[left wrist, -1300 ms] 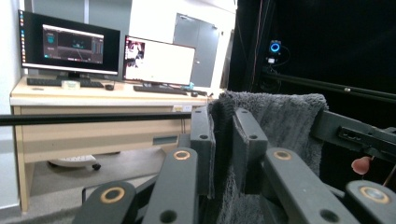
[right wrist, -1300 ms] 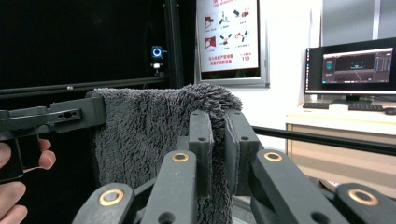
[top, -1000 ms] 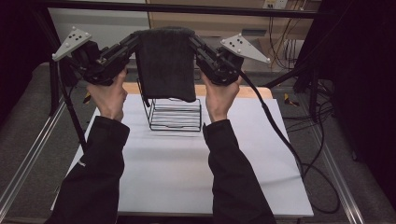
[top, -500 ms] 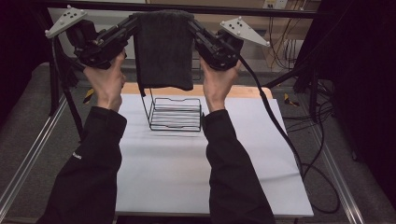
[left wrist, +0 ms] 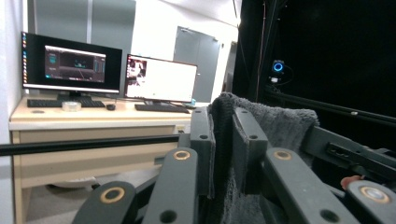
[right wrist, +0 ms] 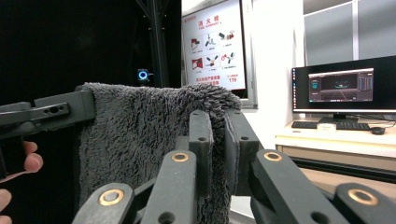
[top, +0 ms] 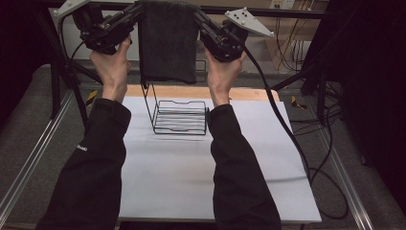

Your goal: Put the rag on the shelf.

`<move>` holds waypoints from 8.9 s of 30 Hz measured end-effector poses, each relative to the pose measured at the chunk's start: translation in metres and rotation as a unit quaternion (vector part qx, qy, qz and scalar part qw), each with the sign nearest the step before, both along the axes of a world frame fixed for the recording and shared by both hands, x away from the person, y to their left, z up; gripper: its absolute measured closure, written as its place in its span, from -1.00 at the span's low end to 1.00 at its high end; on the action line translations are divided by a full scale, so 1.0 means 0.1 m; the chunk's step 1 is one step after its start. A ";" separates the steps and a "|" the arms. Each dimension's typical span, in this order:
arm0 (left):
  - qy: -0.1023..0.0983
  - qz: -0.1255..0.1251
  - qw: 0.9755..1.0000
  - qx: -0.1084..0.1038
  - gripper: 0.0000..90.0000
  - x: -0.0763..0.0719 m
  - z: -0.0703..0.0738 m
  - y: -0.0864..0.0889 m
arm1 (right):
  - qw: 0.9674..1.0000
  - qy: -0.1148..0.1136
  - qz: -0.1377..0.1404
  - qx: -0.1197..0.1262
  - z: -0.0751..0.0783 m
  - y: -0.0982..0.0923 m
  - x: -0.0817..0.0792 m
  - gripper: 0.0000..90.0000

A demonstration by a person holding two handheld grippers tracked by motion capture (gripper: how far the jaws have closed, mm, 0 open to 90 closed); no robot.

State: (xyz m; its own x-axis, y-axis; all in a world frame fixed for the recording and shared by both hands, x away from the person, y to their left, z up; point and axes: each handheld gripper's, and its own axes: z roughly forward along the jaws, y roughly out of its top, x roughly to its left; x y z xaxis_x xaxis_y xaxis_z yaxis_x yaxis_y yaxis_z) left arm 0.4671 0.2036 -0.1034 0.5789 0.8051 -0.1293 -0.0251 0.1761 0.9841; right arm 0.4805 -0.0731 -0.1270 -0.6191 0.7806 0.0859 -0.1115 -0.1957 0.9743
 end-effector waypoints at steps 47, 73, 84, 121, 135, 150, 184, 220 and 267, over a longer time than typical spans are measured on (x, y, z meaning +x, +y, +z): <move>0.031 -0.007 0.999 0.027 0.77 0.49 -0.54 0.07 | 0.997 0.054 -0.006 -0.051 -0.33 -0.01 0.43 0.85; 0.052 -0.029 0.996 0.071 0.77 0.35 -0.91 0.15 | 0.992 0.086 0.021 -0.092 -0.69 -0.05 0.32 0.84; 0.035 -0.045 0.996 0.075 0.76 0.17 -0.90 0.21 | 0.992 0.072 0.043 -0.095 -0.69 -0.09 0.18 0.84; 0.045 -0.034 0.991 0.121 0.77 -0.01 -0.95 0.22 | 0.987 0.073 0.058 -0.133 -0.81 -0.11 0.03 0.85; 0.027 -0.040 0.994 0.098 0.78 -0.03 -0.82 0.22 | 0.990 0.048 0.046 -0.128 -0.59 -0.13 0.03 0.85; 0.028 -0.051 0.992 0.110 0.78 -0.18 -0.99 0.30 | 0.985 0.040 0.058 -0.160 -0.70 -0.10 -0.16 0.85; 0.053 -0.052 0.995 0.061 0.90 -0.03 -0.82 0.28 | 0.987 0.065 0.043 -0.140 -0.64 -0.05 0.04 0.90; 0.091 -0.069 0.989 0.090 0.60 -0.57 -1.05 0.56 | 0.965 0.041 0.128 -0.227 -1.00 -0.05 -0.40 0.88; 0.165 -0.045 0.976 0.137 0.85 0.00 -0.96 0.08 | 0.971 0.177 0.070 -0.148 -1.52 -0.12 -0.16 0.95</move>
State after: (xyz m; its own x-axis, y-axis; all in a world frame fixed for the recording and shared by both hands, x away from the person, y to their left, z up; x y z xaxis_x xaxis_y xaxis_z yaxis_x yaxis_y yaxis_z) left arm 0.4666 0.2111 -0.1994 0.6127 0.7829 -0.1081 0.3048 -0.1079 0.9463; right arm 0.4641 -0.0852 -0.2794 -0.6932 0.7142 0.0971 0.2470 0.1088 0.9629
